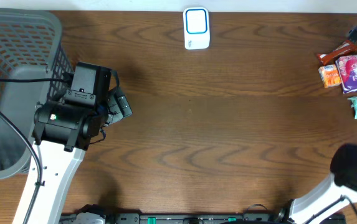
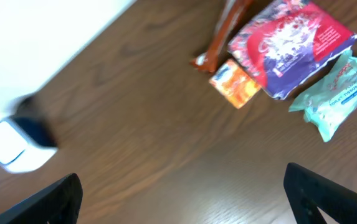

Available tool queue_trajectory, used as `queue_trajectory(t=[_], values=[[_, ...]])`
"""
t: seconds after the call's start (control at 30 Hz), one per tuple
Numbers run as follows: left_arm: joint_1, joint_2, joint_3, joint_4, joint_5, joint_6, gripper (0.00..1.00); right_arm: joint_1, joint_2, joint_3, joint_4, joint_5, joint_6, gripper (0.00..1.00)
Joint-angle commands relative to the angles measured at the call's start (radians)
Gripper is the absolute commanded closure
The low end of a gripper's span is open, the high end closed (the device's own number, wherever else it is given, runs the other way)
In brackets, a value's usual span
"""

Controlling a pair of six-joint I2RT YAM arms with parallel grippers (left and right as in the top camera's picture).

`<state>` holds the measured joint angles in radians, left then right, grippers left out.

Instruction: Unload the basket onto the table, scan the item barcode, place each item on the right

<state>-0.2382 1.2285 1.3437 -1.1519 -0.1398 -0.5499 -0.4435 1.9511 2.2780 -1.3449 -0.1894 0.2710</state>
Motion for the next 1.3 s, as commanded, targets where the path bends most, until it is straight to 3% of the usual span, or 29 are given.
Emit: queue_trajectory(t=[0.0, 0.23, 0.5, 0.8, 1.0, 1.27], values=[[0.003, 0.000, 0.010, -0.003, -0.006, -0.001, 0.02, 0.039, -0.100, 0.009, -0.061, -0.053, 0.013, 0.01], [0.003, 0.000, 0.010, -0.003, -0.006, -0.001, 0.02, 0.122, -0.247, 0.009, -0.134, -0.072, 0.013, 0.01], [0.003, 0.000, 0.010, -0.003, -0.006, -0.001, 0.02, 0.393, -0.426, -0.012, -0.286, 0.073, 0.022, 0.01], [0.003, 0.000, 0.010, -0.003, -0.006, -0.001, 0.02, 0.648, -0.681, -0.291, -0.259, 0.213, 0.066, 0.01], [0.003, 0.000, 0.010, -0.003, -0.006, -0.001, 0.02, 0.668, -0.792, -0.504, -0.276, 0.187, 0.095, 0.01], [0.003, 0.000, 0.010, -0.003, -0.006, -0.001, 0.02, 0.668, -0.807, -0.615, -0.293, 0.158, 0.094, 0.01]])
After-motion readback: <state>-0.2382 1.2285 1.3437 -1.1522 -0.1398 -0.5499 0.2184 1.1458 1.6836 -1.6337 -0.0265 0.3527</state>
